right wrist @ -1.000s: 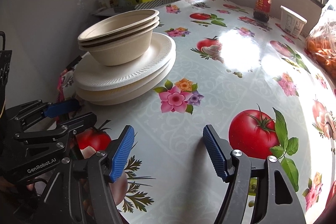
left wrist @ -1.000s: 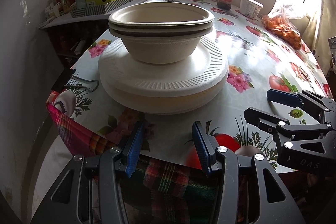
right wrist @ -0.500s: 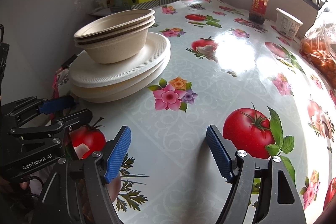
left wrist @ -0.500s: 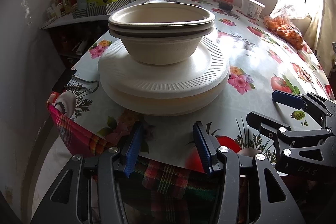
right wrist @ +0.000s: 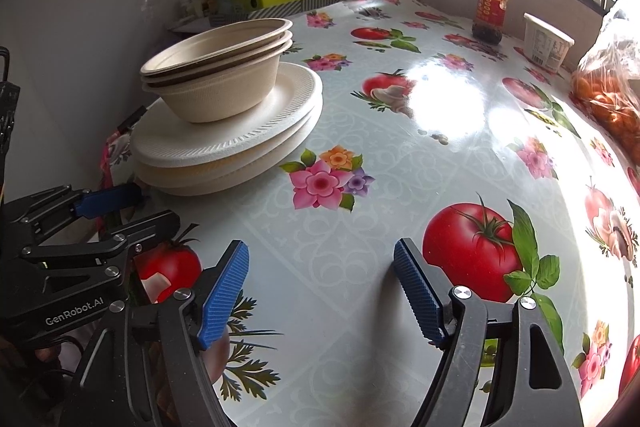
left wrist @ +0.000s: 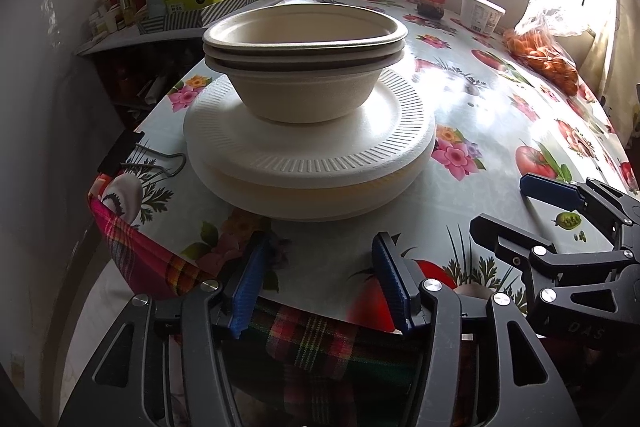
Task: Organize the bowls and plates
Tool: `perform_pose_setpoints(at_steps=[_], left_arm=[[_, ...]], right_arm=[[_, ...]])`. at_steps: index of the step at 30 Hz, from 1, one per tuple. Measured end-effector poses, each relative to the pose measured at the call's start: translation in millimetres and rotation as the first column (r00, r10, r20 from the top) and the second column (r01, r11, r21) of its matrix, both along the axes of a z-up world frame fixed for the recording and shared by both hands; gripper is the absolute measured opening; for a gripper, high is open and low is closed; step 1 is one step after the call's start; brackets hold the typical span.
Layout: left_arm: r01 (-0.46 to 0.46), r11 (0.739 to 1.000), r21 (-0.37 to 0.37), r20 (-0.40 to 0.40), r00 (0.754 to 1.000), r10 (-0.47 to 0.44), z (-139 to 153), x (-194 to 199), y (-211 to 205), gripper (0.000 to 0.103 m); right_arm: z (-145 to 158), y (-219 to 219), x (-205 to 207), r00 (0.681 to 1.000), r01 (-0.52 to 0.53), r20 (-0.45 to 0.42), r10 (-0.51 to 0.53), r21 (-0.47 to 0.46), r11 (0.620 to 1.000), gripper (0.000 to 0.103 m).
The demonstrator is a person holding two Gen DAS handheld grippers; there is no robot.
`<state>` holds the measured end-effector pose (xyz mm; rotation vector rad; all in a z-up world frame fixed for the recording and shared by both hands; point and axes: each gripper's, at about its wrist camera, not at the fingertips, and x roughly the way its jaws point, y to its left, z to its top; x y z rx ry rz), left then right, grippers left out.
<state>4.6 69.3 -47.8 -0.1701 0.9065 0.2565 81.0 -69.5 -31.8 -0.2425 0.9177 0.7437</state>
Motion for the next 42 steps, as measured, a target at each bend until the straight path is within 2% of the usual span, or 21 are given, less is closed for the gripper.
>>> perform_pose_setpoints(at_steps=[42], left_arm=[[-0.002,1.0,0.001,0.0,1.0,0.002,-0.4,0.1,-0.8,0.056]], right_arm=[[-0.1,-1.6,-0.4,1.0,0.0,0.0,0.0,0.002,1.0,0.077]])
